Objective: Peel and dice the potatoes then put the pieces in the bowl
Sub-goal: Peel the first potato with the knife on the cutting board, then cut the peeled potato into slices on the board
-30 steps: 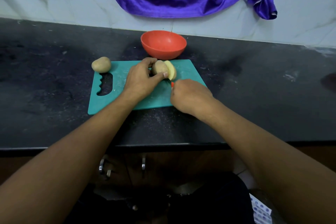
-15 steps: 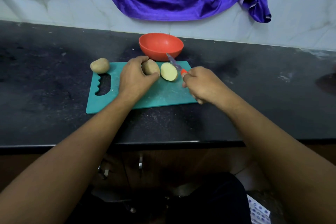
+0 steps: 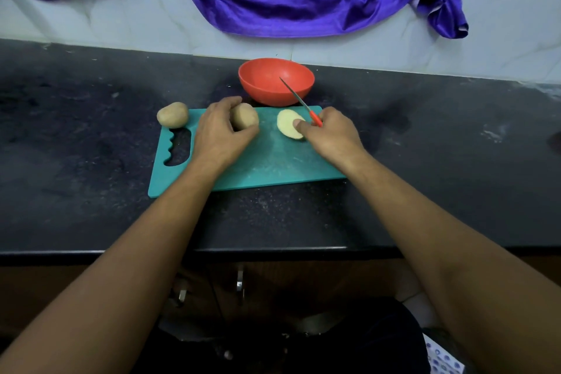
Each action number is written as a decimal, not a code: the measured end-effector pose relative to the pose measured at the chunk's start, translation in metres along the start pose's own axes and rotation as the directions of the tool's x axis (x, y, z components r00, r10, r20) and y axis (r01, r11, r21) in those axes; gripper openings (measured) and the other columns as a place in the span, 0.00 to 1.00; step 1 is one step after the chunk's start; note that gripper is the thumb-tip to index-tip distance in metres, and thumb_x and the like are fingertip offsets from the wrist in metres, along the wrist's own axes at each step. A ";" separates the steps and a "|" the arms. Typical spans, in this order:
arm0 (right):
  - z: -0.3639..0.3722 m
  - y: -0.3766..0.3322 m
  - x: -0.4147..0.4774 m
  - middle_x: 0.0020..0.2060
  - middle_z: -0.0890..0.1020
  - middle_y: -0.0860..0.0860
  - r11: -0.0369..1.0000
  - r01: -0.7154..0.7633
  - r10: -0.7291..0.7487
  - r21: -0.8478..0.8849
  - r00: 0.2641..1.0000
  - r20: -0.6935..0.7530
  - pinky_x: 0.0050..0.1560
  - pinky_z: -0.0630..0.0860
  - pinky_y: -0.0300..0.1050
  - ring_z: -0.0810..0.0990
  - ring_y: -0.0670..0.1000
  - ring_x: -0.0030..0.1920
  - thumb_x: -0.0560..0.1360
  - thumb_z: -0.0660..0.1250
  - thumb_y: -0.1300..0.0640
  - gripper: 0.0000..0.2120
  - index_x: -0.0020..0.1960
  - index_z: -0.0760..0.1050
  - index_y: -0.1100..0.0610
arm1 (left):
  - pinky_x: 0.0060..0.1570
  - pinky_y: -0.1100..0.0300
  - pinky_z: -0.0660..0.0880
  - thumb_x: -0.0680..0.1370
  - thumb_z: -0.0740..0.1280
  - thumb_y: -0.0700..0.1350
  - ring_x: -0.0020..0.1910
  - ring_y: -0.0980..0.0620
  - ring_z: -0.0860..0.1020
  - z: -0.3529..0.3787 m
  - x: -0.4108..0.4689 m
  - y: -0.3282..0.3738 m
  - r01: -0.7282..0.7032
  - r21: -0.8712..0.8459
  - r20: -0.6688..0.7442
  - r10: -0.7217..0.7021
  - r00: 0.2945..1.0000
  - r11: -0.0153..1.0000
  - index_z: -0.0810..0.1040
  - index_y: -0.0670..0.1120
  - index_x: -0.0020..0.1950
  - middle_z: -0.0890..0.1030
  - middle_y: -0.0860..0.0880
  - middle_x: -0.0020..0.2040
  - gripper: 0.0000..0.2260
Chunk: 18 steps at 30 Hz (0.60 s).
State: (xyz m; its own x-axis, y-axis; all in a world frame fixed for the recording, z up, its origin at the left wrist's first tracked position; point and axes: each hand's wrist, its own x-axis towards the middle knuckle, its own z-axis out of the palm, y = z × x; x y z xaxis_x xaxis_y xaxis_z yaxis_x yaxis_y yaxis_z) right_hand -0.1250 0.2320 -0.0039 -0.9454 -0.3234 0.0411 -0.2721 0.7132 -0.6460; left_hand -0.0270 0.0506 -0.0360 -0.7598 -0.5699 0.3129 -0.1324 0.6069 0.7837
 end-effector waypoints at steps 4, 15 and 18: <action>0.009 -0.007 0.010 0.44 0.81 0.50 0.997 -0.019 0.021 -0.070 1.000 0.021 0.39 0.72 0.48 0.81 0.53 0.45 0.73 0.71 0.34 0.23 0.50 0.76 0.54 | 0.65 0.45 0.75 0.70 0.75 0.55 0.62 0.48 0.78 0.000 0.000 -0.005 -0.028 -0.032 0.028 0.028 0.999 0.999 0.74 0.55 0.72 0.76 0.51 0.67 0.31; -0.001 0.003 0.003 0.39 0.83 0.46 0.989 0.066 -0.075 0.130 0.995 0.070 0.40 0.74 0.43 0.81 0.46 0.39 0.72 0.76 0.41 0.16 0.45 0.79 0.52 | 0.65 0.55 0.69 0.72 0.72 0.57 0.67 0.49 0.73 0.003 -0.001 -0.004 -0.206 0.107 -0.029 0.210 0.977 0.973 0.78 0.52 0.68 0.76 0.50 0.66 0.25; -0.001 0.007 -0.001 0.30 0.84 0.47 0.982 0.011 -0.035 0.189 0.992 0.122 0.38 0.69 0.42 0.77 0.42 0.32 0.76 0.71 0.38 0.19 0.42 0.80 0.55 | 0.63 0.55 0.70 0.72 0.71 0.57 0.63 0.47 0.74 0.005 -0.001 -0.003 -0.270 0.168 0.014 0.272 0.962 0.948 0.80 0.51 0.64 0.78 0.50 0.63 0.22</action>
State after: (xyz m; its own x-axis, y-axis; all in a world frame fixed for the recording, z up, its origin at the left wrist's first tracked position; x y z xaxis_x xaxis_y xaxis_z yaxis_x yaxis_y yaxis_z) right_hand -0.1261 0.2383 -0.0075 -0.9063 -0.4215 -0.0300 -0.2434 0.5789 -0.7782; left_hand -0.0291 0.0518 -0.0414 -0.7757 -0.3757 0.5071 -0.0267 0.8223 0.5684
